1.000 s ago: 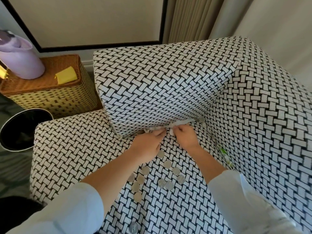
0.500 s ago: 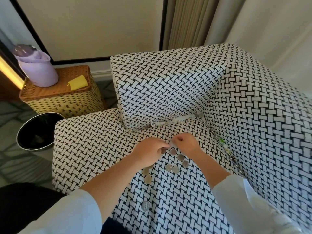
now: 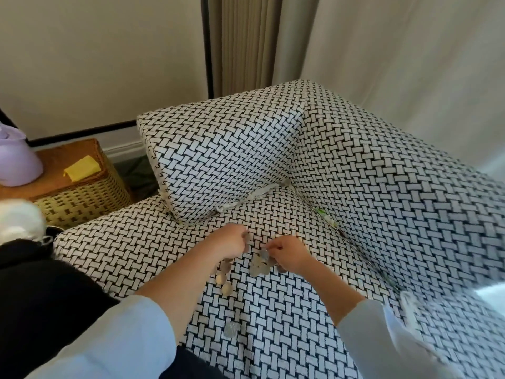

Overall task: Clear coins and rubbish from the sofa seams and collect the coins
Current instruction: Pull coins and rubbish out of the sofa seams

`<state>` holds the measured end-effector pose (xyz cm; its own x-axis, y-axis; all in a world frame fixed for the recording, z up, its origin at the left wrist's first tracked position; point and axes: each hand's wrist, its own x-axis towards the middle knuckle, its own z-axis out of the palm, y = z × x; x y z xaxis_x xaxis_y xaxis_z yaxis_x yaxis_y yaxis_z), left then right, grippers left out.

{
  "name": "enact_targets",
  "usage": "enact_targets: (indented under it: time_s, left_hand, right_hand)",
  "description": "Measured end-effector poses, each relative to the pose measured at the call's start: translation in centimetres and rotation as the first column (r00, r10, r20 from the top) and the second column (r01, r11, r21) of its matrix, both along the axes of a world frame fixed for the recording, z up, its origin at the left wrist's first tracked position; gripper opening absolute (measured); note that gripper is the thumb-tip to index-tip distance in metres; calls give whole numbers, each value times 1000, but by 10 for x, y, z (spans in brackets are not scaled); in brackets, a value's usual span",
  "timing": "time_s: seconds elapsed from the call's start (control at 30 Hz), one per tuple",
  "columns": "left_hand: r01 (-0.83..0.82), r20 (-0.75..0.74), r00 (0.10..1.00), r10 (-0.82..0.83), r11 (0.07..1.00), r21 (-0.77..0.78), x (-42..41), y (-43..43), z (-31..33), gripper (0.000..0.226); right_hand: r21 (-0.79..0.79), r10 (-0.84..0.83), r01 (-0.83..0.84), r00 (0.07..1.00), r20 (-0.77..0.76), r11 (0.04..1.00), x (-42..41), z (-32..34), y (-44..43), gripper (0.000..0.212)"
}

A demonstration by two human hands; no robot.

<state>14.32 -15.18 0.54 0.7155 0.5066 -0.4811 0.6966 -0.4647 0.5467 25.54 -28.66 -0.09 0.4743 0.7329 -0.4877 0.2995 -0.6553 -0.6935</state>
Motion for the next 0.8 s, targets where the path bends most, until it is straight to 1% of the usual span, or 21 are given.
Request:
enact_targets:
  time_s: [0.07, 0.17, 0.27, 0.3, 0.37, 0.47, 0.57, 0.63, 0.7, 0.8]
  left_hand:
    - [-19, -34, 999, 20, 1000, 20, 3, 0, 0, 31]
    - [5, -95, 995, 6, 994, 112, 9, -1, 1, 29]
    - [11, -117, 993, 5, 991, 134, 16, 0, 3, 28]
    - [6, -107, 994, 8, 992, 127, 19, 1, 3, 28]
    - [-10, -55, 998, 17, 991, 134, 26, 2, 3, 26]
    - [-1, 77, 997, -14, 983, 184, 39, 3, 1, 23]
    - [0, 171, 985, -33, 982, 190, 59, 6, -2, 26]
    - [12, 227, 972, -63, 976, 218, 74, 12, -3, 32]
    - [17, 267, 960, -84, 970, 242, 88, 20, -7, 43]
    - [42, 263, 957, -126, 952, 302, 102, 28, -15, 50]
  right_hand:
    - [20, -35, 35, 999, -31, 999, -3, 0, -4, 19]
    - [51, -91, 95, 994, -67, 994, -4, 1, -8, 23]
    - [78, -122, 128, 990, -67, 989, 1, 2, -8, 25]
    - [97, -126, 129, 991, -35, 987, 5, 1, -8, 26]
    - [136, -134, 127, 990, 44, 983, 14, 1, -6, 27]
    - [168, -201, 180, 972, 121, 969, 36, -1, 4, 27]
    - [189, -253, 213, 942, 222, 959, 61, -3, 20, 30]
    - [215, -283, 235, 931, 229, 948, 77, -6, 33, 34]
    - [239, -296, 242, 928, 226, 940, 90, -11, 44, 39]
    - [221, -295, 245, 927, 231, 944, 100, -18, 56, 43]
